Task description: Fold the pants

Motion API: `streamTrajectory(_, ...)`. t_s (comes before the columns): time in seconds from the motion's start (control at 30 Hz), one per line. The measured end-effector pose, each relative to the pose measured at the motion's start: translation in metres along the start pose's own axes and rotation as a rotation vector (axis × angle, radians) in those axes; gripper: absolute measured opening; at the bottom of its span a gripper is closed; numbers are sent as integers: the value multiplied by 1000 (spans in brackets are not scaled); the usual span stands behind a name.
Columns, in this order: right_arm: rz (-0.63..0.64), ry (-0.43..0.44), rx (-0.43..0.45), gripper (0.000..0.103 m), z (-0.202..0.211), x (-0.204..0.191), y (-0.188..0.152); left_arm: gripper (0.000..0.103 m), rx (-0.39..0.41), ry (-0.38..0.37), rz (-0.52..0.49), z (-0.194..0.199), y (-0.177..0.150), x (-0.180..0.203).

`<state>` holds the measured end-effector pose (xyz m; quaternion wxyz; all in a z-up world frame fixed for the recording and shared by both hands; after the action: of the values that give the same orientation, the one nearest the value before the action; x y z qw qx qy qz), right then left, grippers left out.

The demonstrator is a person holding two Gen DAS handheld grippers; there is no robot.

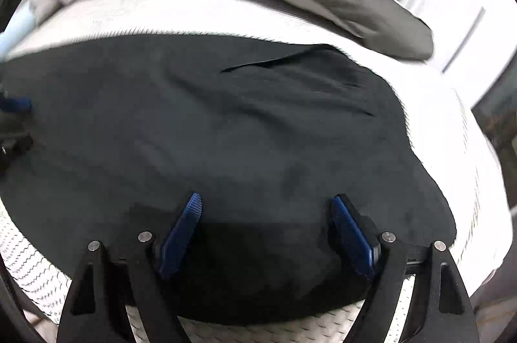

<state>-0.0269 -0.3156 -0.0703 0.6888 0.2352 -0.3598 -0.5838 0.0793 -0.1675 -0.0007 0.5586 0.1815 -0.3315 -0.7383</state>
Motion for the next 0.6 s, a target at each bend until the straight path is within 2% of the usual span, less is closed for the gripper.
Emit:
streamTrajectory(0.13, 86, 143, 78, 83, 27, -44, 7, 81, 0, -131, -68, -4, 3, 32)
streamTrajectory(0.2, 165, 209, 64, 83, 23, -67, 5, 81, -21, -132, -138, -10, -1, 47)
streamTrajectory(0.27, 234, 191, 17, 83, 13, -71, -4, 82, -35, -128, -145, -17, -2, 45)
streamTrajectory(0.37, 157, 159, -5, 83, -4, -24, -9, 85, -37, -160, -103, -21, 1, 35)
streamTrajectory(0.4, 105, 93, -11, 83, -10, 4, -9, 86, -35, -160, -103, -20, 0, 32)
streamTrajectory(0.47, -11, -95, -27, 83, -20, 71, -13, 88, -31, -149, -114, -20, -2, 30)
streamTrajectory(0.5, -83, -146, -32, 83, -22, 95, -17, 89, -30, -144, -119, -19, -3, 31)
streamTrajectory(0.57, -213, -205, -32, 83, -26, 133, -22, 90, -28, -137, -123, -22, -4, 36)
streamTrajectory(0.6, -279, -195, -31, 83, -28, 147, -25, 91, -28, -137, -119, -21, -5, 36)
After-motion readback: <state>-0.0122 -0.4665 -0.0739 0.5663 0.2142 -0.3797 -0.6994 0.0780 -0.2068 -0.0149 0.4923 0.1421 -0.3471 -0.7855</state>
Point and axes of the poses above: each gripper's, at about its wrist camera, not at the fingertips, and z roughly against the way its jaws point, x to its right, y to its top, the point moved 2 cm from there along -z, roughly the way its jaws point, and after that the axes turned 11 degrees about x, right-handed, at the moved point
